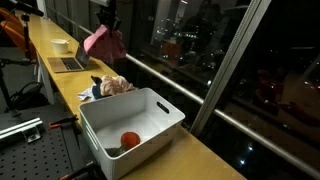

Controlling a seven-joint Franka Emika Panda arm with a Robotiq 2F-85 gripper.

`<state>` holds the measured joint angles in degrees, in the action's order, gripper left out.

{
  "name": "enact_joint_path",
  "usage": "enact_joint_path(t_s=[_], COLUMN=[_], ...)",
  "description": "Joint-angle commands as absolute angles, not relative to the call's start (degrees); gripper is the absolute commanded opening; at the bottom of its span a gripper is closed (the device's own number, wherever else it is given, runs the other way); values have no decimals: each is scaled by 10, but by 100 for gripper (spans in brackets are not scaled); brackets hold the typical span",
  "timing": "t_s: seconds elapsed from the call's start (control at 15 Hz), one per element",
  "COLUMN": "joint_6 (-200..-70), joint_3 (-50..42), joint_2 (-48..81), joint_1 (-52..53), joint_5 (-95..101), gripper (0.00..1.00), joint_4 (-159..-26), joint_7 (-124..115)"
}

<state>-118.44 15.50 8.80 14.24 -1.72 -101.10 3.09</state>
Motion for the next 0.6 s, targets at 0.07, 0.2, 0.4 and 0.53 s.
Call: enact_joint_path(t_s=[0.07, 0.2, 0.4, 0.53], joint_6=[-1282, -1317, -1351, -1362], joint_3=[150, 151, 151, 147], joint_2=[78, 75, 68, 57], joint_1=[106, 94, 77, 66], joint_5=[-160, -208, -272, -303], gripper=[6, 51, 65, 80], joint_4=[-1110, -1149, -1199, -1227], joint_7=[135, 172, 226, 253])
